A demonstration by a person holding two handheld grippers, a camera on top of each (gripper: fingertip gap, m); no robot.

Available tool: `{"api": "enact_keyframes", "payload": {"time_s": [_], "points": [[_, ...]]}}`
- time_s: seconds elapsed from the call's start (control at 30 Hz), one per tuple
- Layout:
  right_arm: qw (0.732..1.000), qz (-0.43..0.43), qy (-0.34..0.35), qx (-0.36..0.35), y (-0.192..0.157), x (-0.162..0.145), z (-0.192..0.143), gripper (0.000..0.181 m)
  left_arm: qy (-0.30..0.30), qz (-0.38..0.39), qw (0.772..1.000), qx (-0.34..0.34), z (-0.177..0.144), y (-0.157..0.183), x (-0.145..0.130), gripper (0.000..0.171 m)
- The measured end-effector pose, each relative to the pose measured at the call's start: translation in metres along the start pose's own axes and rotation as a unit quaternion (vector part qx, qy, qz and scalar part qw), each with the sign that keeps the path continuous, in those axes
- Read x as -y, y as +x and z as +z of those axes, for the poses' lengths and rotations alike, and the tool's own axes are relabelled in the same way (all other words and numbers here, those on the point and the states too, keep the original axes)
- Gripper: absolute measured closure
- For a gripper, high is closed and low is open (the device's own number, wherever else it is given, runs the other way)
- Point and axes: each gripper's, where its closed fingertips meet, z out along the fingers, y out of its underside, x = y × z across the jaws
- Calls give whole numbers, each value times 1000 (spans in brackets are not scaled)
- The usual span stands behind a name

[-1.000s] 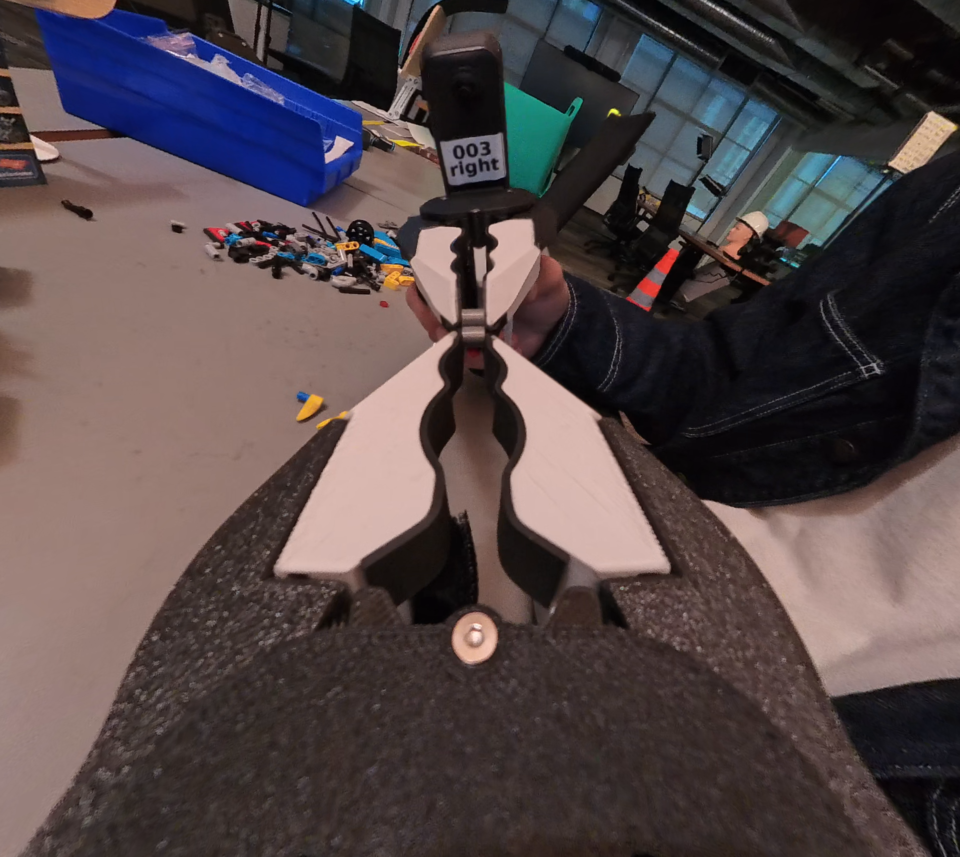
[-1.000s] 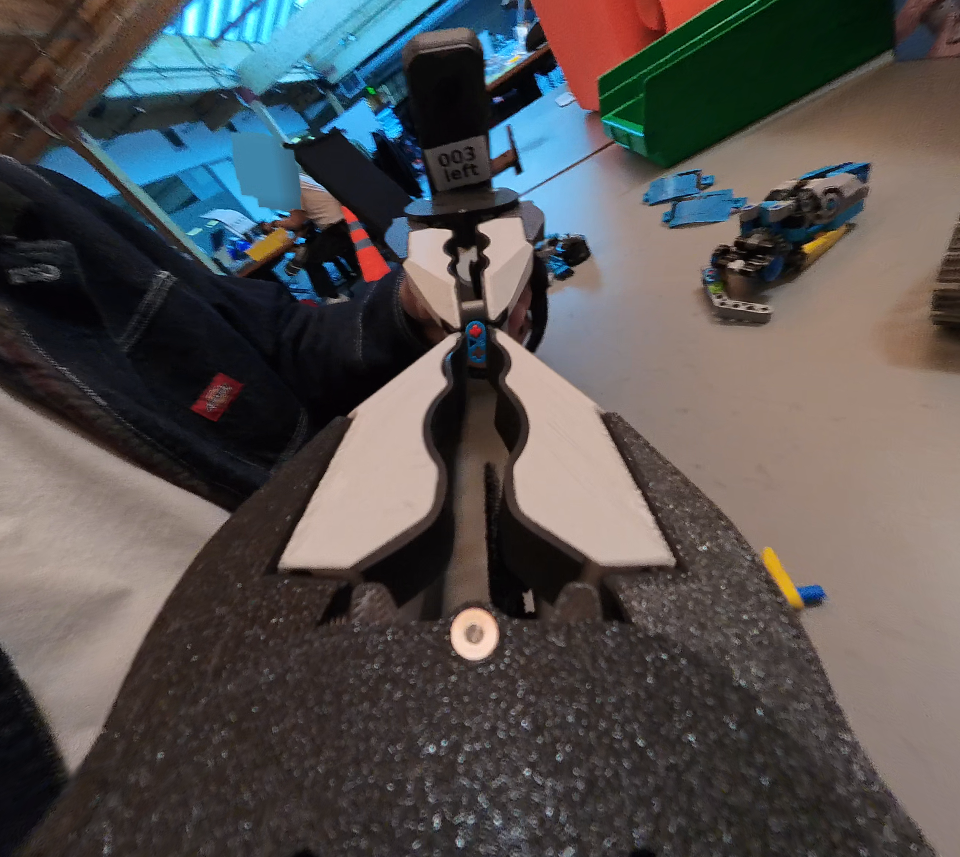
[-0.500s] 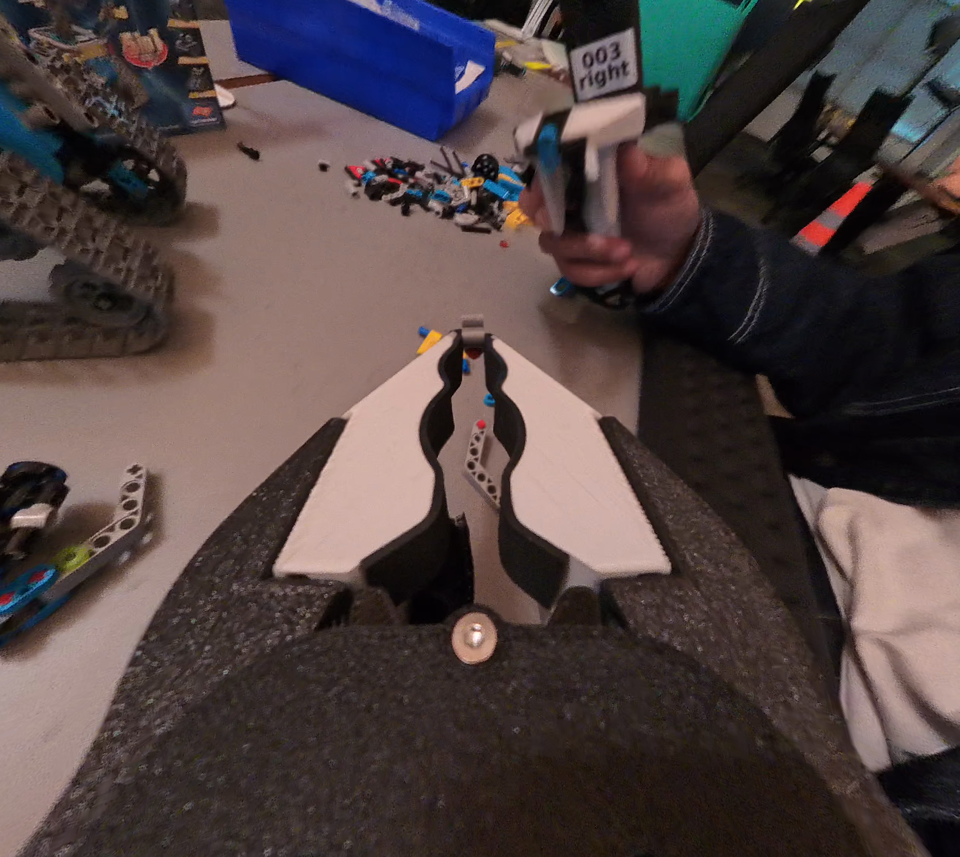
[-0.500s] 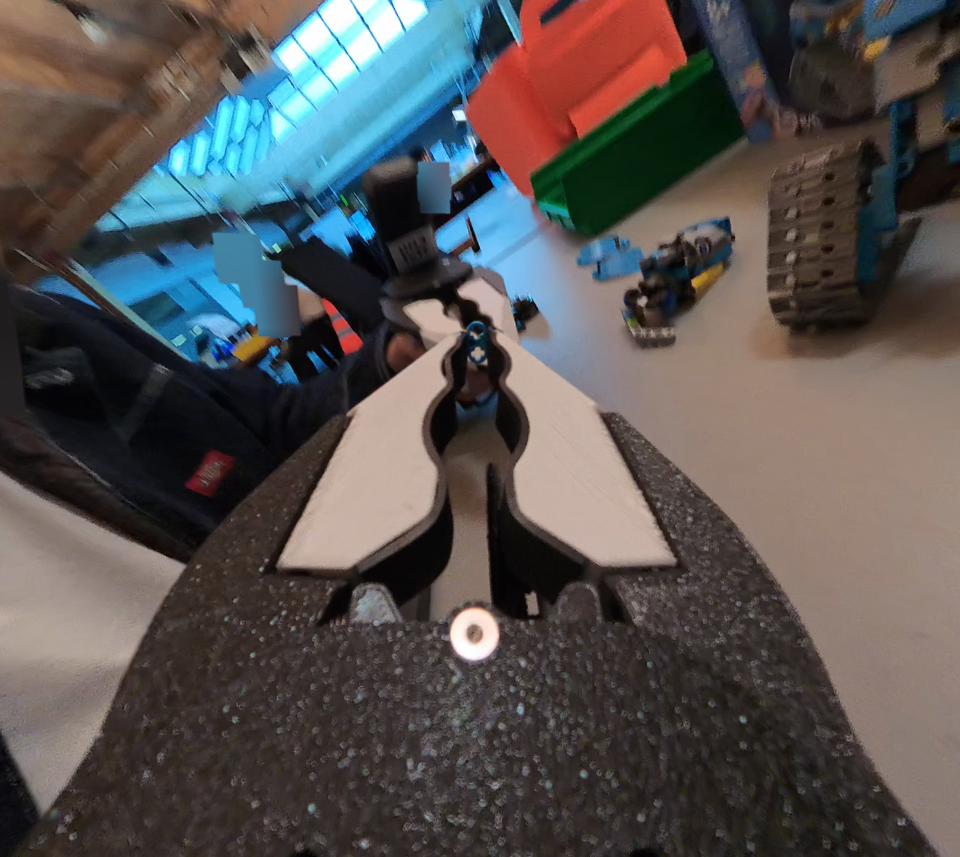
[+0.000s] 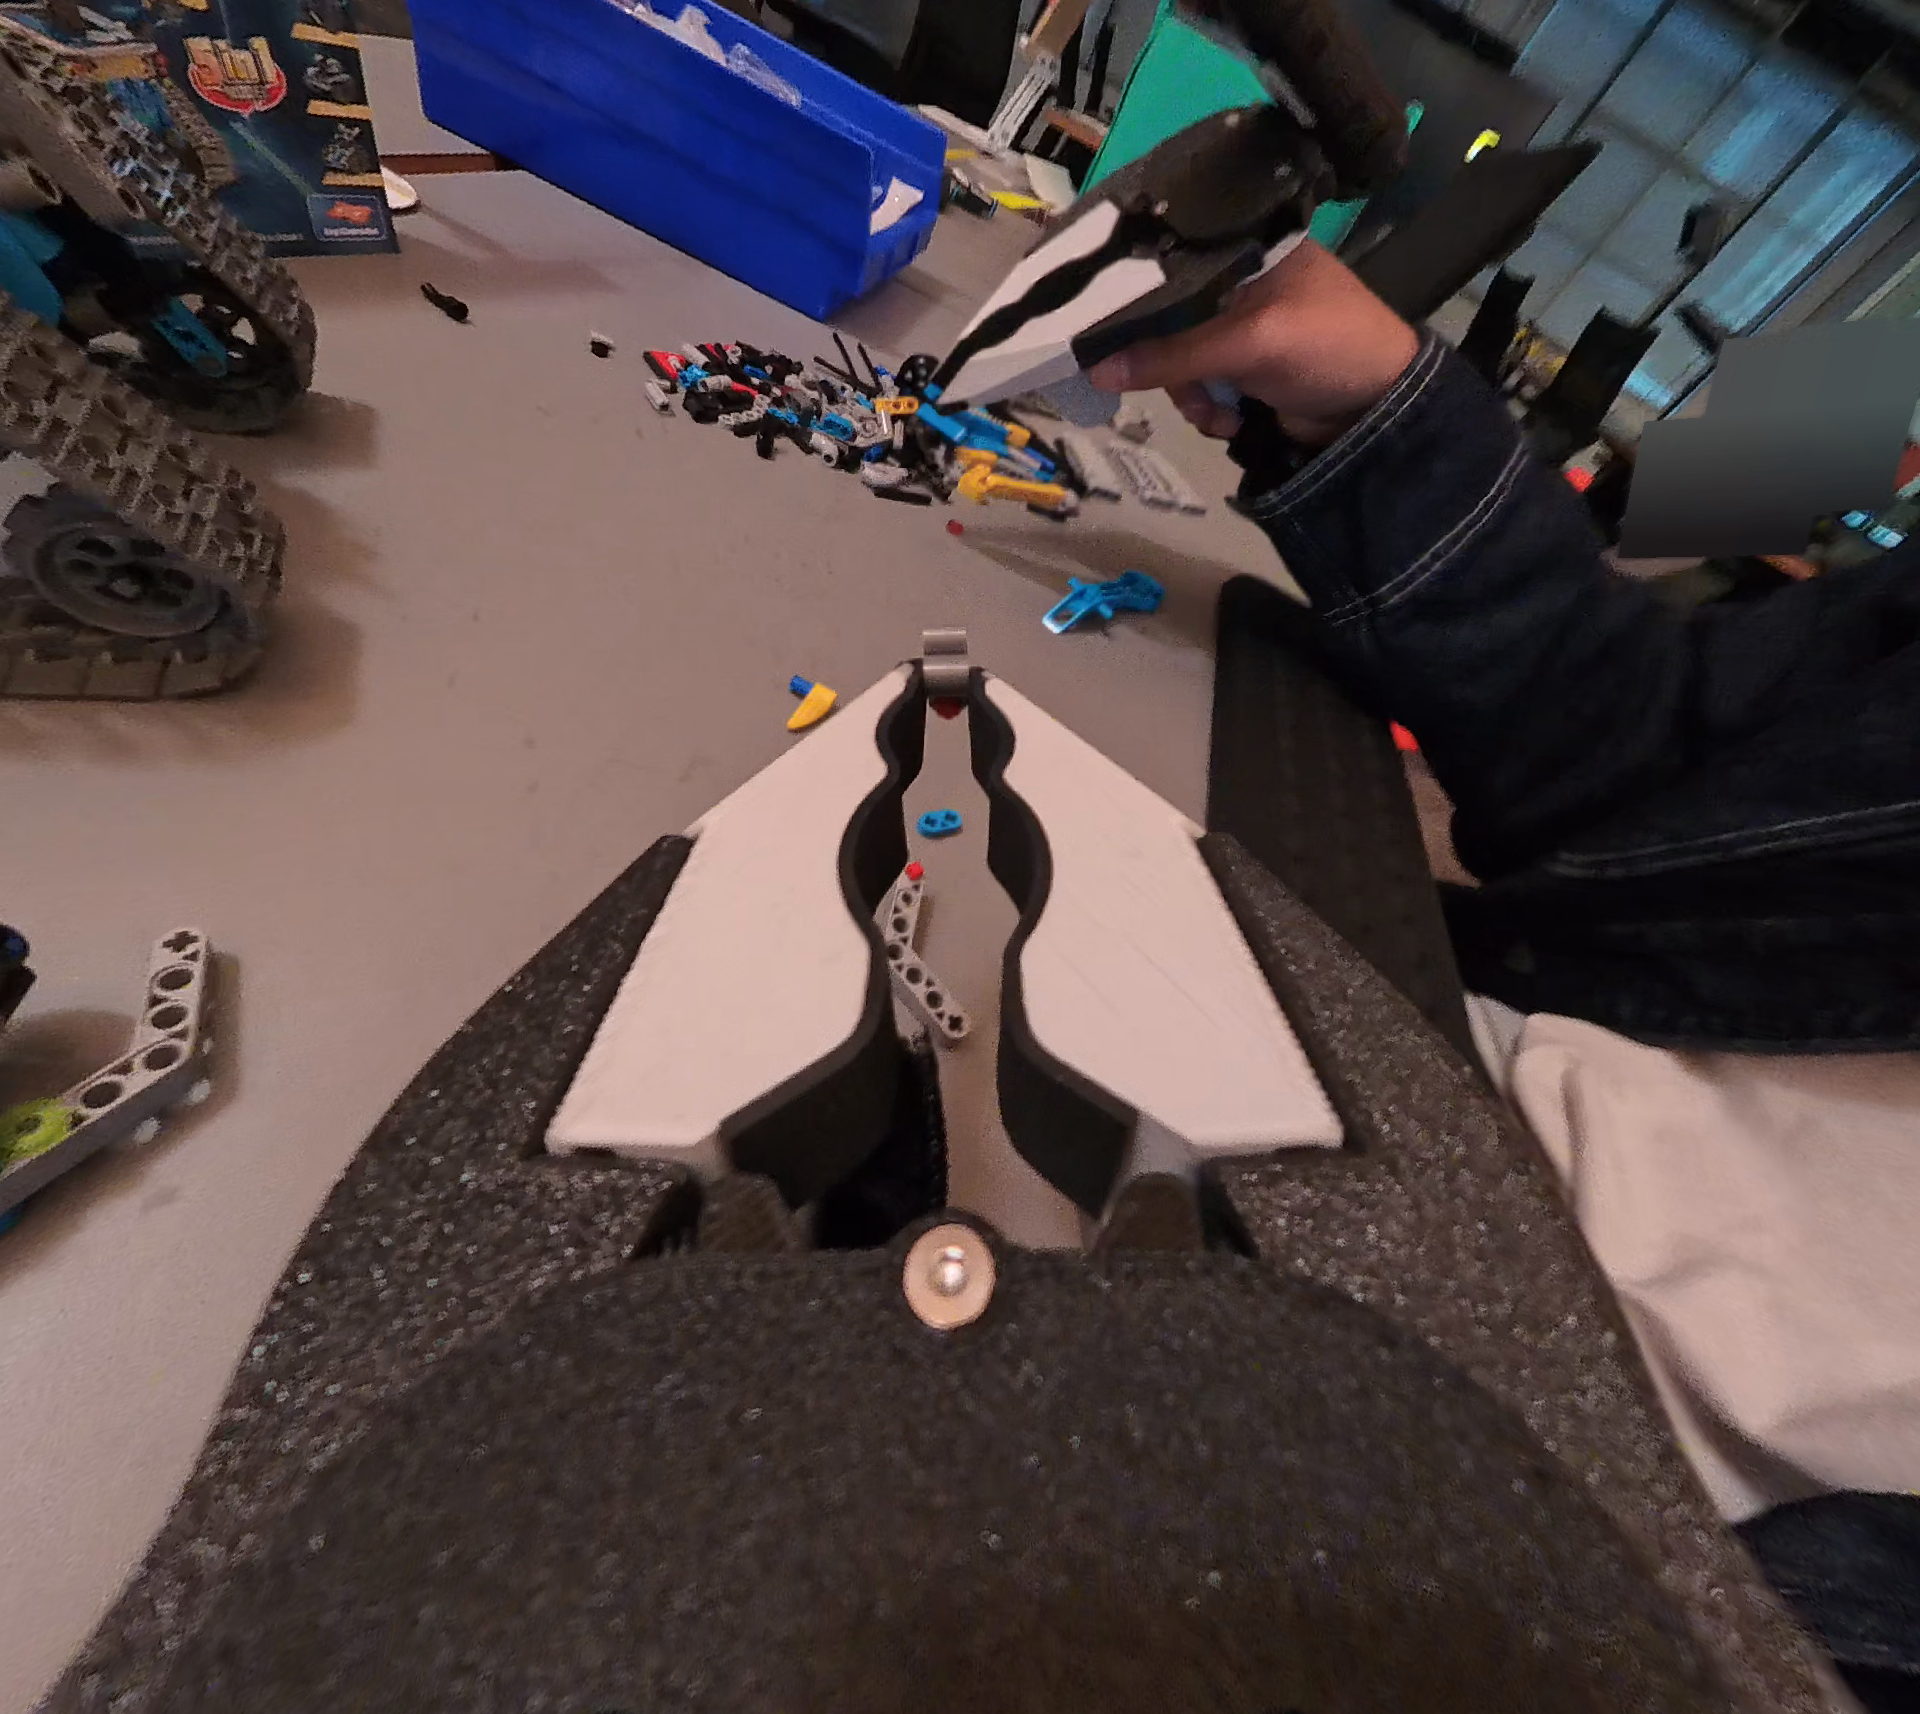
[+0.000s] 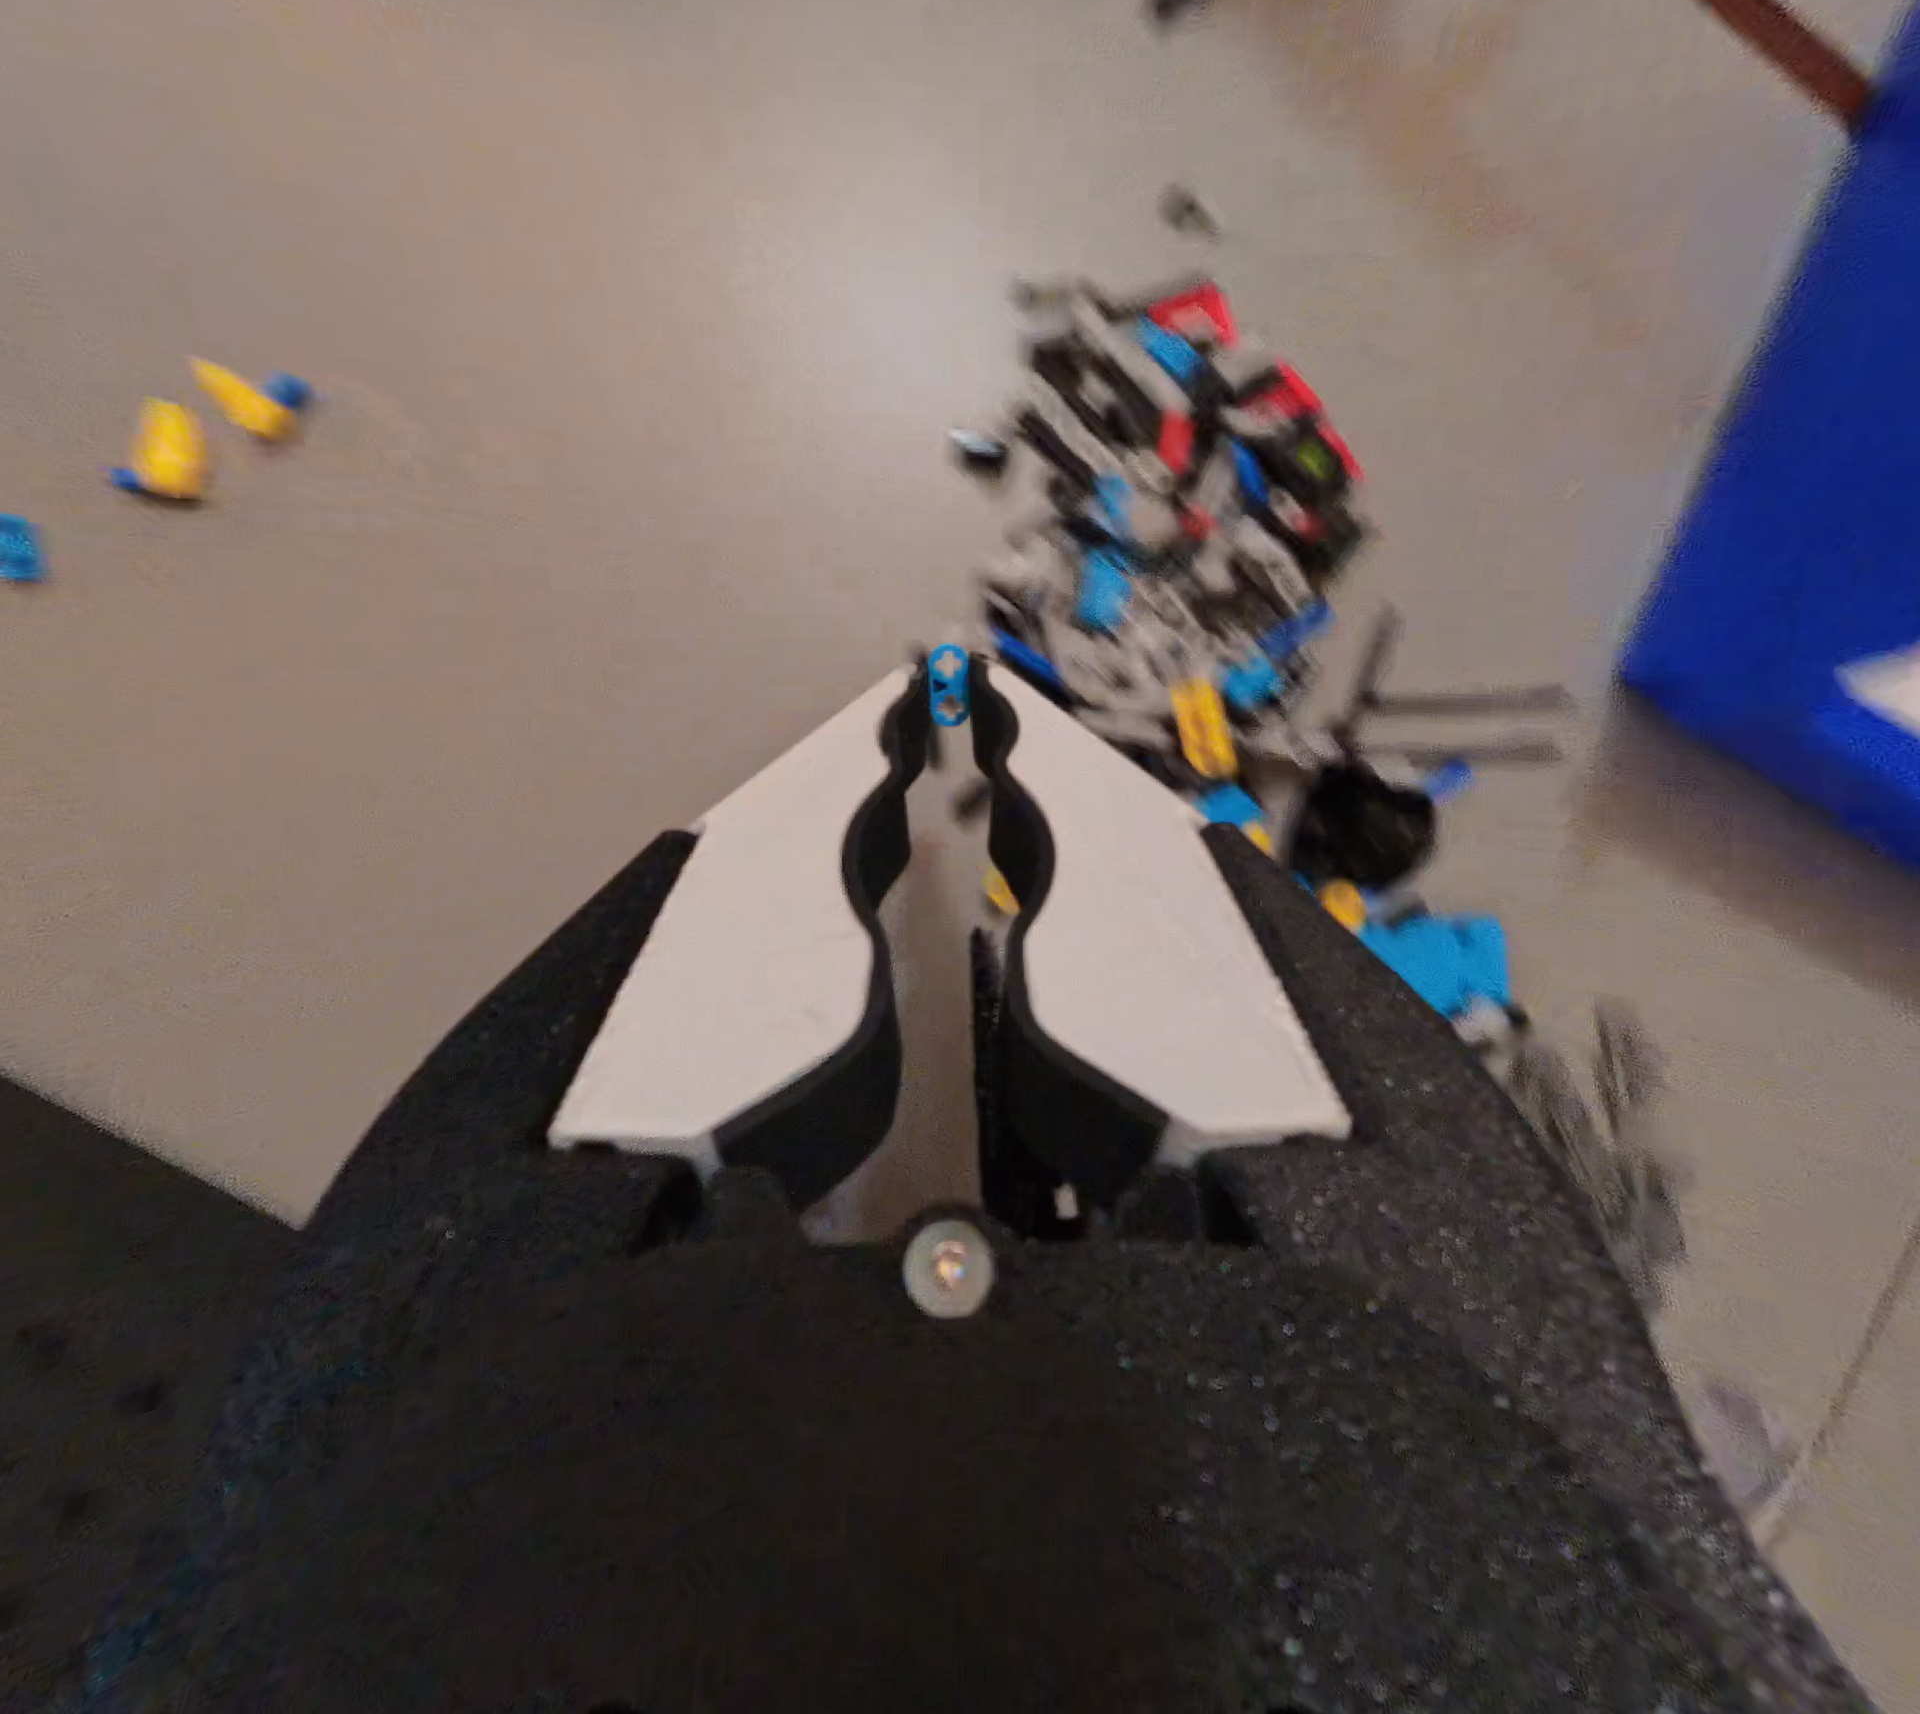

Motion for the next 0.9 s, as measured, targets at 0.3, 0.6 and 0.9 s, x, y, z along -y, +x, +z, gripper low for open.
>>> {"api": "enact_keyframes", "payload": {"time_s": [0.3,0.6,0.9], "points": [[988,148,-38,16,52,-53,19,164,61,-98,990,-76,-8,8,17,165],[984,14,175,-28,7,54,-23,148,102,-186,969,-130,-11,9,27,166],[893,-214,396,8,-243,136,-35,137,135,-248,947,-155,-12,7,32,166]]}}
